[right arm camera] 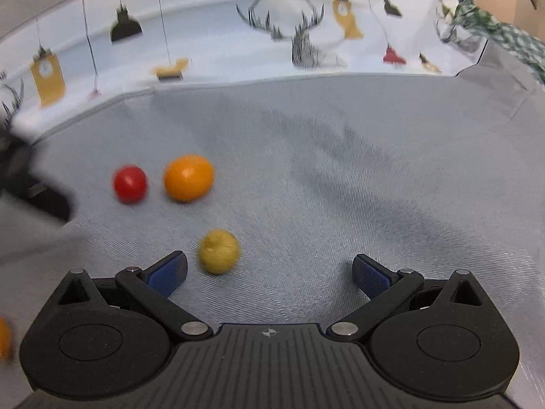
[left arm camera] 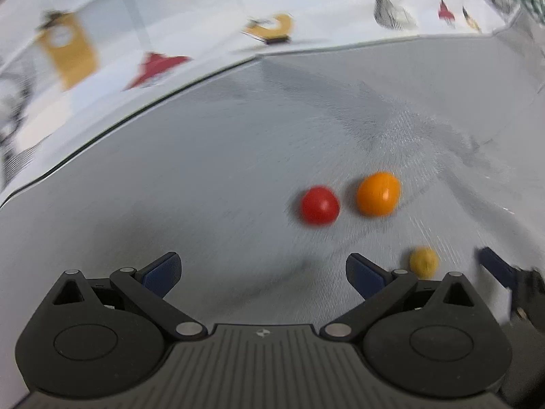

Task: Organize fruits
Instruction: 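Grasp a red tomato with the left tool while the right tool grasps a yellow fruit, then carry the red tomato and yellow fruit in both tools toward the blue plate, then open the left tool to drop the red tomato while the right tool drops the yellow fruit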

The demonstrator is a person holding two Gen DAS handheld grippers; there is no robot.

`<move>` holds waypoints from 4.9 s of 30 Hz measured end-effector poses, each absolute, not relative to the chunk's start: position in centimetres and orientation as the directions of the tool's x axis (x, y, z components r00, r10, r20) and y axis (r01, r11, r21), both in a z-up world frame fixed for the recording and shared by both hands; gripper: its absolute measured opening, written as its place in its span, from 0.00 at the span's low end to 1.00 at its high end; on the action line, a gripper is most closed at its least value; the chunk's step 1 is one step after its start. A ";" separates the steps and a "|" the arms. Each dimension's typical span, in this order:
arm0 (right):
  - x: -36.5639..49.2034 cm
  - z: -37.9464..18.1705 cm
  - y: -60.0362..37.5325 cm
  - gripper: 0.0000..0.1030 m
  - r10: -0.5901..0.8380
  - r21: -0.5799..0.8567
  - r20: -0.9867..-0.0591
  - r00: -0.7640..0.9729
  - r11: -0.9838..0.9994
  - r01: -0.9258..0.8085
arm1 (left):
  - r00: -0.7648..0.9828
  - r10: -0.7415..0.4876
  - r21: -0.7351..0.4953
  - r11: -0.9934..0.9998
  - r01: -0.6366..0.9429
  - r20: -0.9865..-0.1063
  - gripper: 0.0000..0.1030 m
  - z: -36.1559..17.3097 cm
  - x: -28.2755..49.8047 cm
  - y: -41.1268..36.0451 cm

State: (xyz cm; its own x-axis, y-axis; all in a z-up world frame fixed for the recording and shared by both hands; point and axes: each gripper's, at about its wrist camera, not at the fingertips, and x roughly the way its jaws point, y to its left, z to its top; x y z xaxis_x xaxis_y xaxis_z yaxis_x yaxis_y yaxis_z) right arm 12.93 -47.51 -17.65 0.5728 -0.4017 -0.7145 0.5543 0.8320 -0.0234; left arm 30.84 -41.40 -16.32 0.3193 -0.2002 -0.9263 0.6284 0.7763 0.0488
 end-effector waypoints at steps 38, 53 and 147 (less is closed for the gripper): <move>-2.0 -2.2 -35.8 0.26 -0.253 0.179 -0.491 0.833 0.907 0.381 | 0.528 -0.171 0.017 0.943 0.332 -0.832 0.32 3.0 7.9 -10.9; -12.5 4.9 -18.4 0.26 0.201 0.119 -0.486 0.851 0.979 -0.163 | 0.613 -0.131 -0.040 0.986 0.160 -0.779 0.32 3.5 -6.5 0.7; 5.1 -5.2 -11.8 0.26 0.208 0.083 -0.750 0.628 0.971 -0.222 | 0.414 -0.053 -0.022 0.997 0.079 -0.909 0.32 -6.6 13.3 3.1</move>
